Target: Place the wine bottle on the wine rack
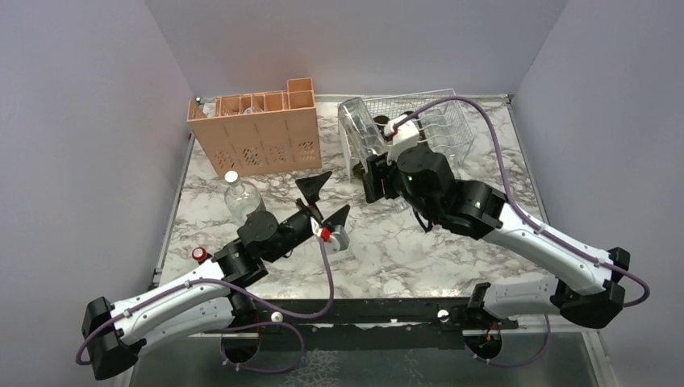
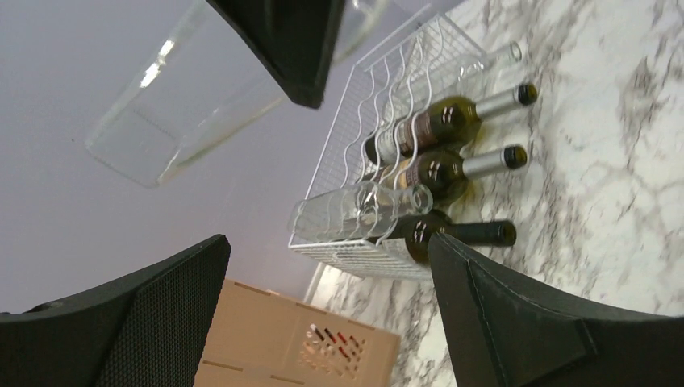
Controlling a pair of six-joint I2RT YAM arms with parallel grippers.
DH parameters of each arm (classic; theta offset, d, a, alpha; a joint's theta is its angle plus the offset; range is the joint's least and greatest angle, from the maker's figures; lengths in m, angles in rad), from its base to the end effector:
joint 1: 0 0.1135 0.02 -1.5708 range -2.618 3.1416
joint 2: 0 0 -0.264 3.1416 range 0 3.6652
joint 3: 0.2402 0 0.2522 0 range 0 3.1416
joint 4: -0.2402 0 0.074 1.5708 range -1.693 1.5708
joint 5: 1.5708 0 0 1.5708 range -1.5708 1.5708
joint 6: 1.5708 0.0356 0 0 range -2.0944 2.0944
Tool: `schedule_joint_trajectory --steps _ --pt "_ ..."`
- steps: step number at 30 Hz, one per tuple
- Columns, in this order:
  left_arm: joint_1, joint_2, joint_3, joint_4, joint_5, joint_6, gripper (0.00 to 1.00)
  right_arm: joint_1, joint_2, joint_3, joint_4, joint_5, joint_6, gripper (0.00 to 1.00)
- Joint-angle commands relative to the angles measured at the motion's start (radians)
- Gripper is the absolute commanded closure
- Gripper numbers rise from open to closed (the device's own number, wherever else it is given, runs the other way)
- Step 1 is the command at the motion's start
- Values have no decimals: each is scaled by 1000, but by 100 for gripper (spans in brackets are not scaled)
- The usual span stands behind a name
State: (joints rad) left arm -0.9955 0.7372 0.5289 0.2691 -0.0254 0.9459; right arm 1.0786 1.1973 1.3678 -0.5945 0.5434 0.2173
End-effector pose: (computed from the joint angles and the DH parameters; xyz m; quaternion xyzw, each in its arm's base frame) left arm 0.1020 -0.1556 0.3057 0.5603 0.3946 -0.0094 0.7282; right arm 0.1344 0.2117 0.4170 -0.2055 0.7961 0.1357 0.5527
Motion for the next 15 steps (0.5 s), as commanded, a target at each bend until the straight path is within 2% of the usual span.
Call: schedule_joint_trajectory --steps 1,4,7,15 --pt "-1 -4 92 78 -89 -315 1 -115 57 73 105 17 -53 99" --pt "-2 8 131 93 -197 -464 1 -245 89 76 131 -117 -37 99" --pt "-2 30 168 107 -337 -598 1 -347 129 69 163 -188 -36 99" --pt "1 68 219 77 -493 -740 1 -600 270 56 220 -417 1 99"
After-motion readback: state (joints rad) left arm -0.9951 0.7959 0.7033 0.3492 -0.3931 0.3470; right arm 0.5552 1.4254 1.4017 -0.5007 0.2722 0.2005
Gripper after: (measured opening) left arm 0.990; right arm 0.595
